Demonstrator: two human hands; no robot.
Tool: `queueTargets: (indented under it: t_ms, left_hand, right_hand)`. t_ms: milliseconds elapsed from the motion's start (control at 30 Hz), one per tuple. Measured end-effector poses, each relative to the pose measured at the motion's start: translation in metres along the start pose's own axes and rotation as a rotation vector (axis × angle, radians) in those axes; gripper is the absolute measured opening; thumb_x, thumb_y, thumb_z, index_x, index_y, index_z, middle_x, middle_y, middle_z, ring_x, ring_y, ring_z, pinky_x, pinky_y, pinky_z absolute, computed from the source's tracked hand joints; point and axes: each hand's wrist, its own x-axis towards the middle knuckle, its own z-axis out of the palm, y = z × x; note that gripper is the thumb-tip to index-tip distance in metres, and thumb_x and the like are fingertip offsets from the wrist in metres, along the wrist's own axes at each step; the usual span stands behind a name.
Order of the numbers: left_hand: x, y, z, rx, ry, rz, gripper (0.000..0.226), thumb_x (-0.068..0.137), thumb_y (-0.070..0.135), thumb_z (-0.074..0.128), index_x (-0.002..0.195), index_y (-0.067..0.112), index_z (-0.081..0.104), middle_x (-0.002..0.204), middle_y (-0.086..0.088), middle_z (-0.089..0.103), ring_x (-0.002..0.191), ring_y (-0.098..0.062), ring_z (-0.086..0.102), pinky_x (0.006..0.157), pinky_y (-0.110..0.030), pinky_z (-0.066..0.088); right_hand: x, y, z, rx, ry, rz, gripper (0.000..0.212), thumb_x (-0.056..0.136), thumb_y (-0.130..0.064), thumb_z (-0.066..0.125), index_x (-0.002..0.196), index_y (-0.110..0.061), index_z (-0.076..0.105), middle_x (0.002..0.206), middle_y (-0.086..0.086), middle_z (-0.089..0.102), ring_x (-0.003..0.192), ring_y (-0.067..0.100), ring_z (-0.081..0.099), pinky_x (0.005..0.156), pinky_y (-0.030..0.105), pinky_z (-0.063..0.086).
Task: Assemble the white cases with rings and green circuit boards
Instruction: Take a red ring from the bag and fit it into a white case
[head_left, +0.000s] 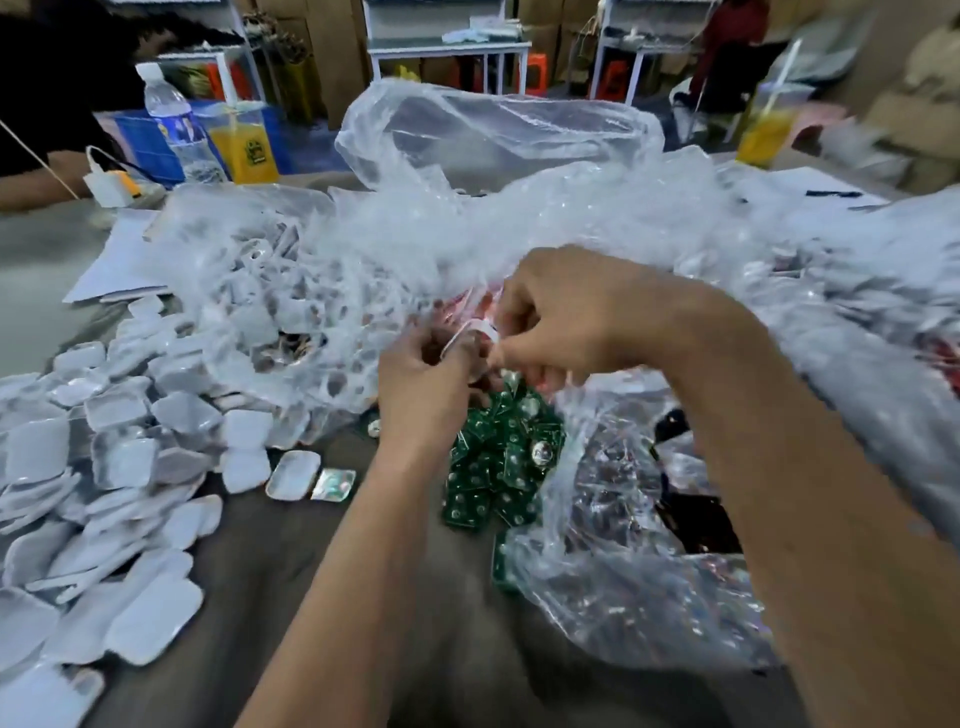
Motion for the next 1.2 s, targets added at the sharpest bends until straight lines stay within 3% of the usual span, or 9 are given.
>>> queueTargets:
  t_ms: [200,300,400,467,633,733,867,1067,1200]
  left_hand:
    - [-0.026,-0.01,0.058,-0.158,-0.212,-0.038,0.015,0.098,-0.001,0.061,0.102,0.012,0.069,0.087,-0.012,0.076,0.049,-0.021,0.064,0.041,-0.023,0.043]
    - [-0.033,-0.013,0.071,-0.18,-0.264,-0.069,0.018,0.099,0.0,0.06,0.099,0.013,0.072,0.079,-0.01,0.075,0.05,-0.021,0.063,0.041,-0.023,0.045]
    - [-0.035,-0.016,0.077,-0.206,-0.254,-0.121,0.021,0.099,-0.002,0.059,0.098,0.013,0.074,0.081,-0.011,0.075,0.049,-0.021,0.062,0.043,-0.024,0.047]
    - [-0.035,-0.016,0.078,-0.227,-0.249,-0.146,0.022,0.098,-0.003,0.059,0.096,0.013,0.075,0.08,-0.011,0.074,0.049,-0.021,0.061,0.042,-0.024,0.046]
    - [-0.034,-0.016,0.081,-0.199,-0.244,-0.153,0.025,0.096,-0.003,0.061,0.09,0.016,0.076,0.079,-0.01,0.076,0.051,-0.021,0.063,0.042,-0.024,0.048]
    - [-0.033,-0.017,0.082,-0.163,-0.224,-0.14,0.021,0.096,-0.002,0.062,0.092,0.015,0.074,0.079,-0.006,0.076,0.052,-0.021,0.065,0.043,-0.024,0.048]
    - [-0.033,-0.018,0.08,-0.173,-0.224,-0.147,0.018,0.097,-0.001,0.062,0.097,0.013,0.072,0.079,-0.012,0.075,0.053,-0.024,0.065,0.045,-0.027,0.049]
    - [-0.033,-0.015,0.076,-0.145,-0.222,-0.111,0.016,0.098,-0.001,0.062,0.102,0.012,0.07,0.076,-0.012,0.074,0.053,-0.019,0.067,0.044,-0.023,0.049]
    - [-0.032,-0.014,0.067,-0.055,-0.173,-0.065,0.018,0.098,0.004,0.063,0.098,0.019,0.074,0.074,-0.006,0.075,0.051,-0.014,0.066,0.042,-0.023,0.046]
  right_hand:
    - [-0.048,0.066,-0.014,-0.083,-0.25,0.307,0.021,0.093,-0.002,0.07,0.073,-0.009,0.076,0.065,0.005,0.076,0.06,0.018,0.075,0.06,0.031,0.062]
    - [-0.055,0.082,-0.006,-0.227,-0.169,0.383,0.02,0.084,-0.012,0.083,0.069,-0.019,0.073,0.067,-0.004,0.073,0.061,0.017,0.07,0.064,0.029,0.057]
    - [-0.059,0.082,0.002,-0.244,-0.122,0.403,0.025,0.076,-0.032,0.093,0.088,-0.033,0.071,0.08,-0.011,0.067,0.071,0.012,0.067,0.071,0.026,0.052]
    - [-0.056,0.08,0.013,-0.291,-0.077,0.407,0.03,0.072,-0.037,0.094,0.093,-0.027,0.075,0.089,-0.006,0.07,0.083,0.019,0.069,0.076,0.029,0.054]
    - [-0.04,0.083,0.033,-0.325,0.005,0.392,0.013,0.085,-0.009,0.076,0.083,-0.015,0.066,0.082,0.005,0.067,0.069,0.018,0.061,0.058,0.024,0.043]
    - [-0.041,0.081,0.026,-0.322,-0.042,0.391,0.017,0.086,-0.011,0.075,0.076,-0.014,0.061,0.076,0.004,0.063,0.064,0.016,0.059,0.051,0.025,0.039]
    - [-0.056,0.074,0.011,-0.261,-0.101,0.382,0.017,0.086,-0.024,0.083,0.089,-0.016,0.068,0.09,0.003,0.07,0.081,0.018,0.068,0.077,0.034,0.057]
    - [-0.007,0.065,-0.018,-0.112,0.574,0.287,0.012,0.089,-0.008,0.071,0.094,-0.016,0.079,0.092,0.011,0.075,0.082,0.028,0.073,0.08,0.041,0.063]
    - [0.037,0.079,0.003,-0.255,0.351,0.311,0.022,0.088,0.001,0.067,0.107,-0.007,0.073,0.095,0.013,0.068,0.084,0.031,0.068,0.077,0.038,0.059]
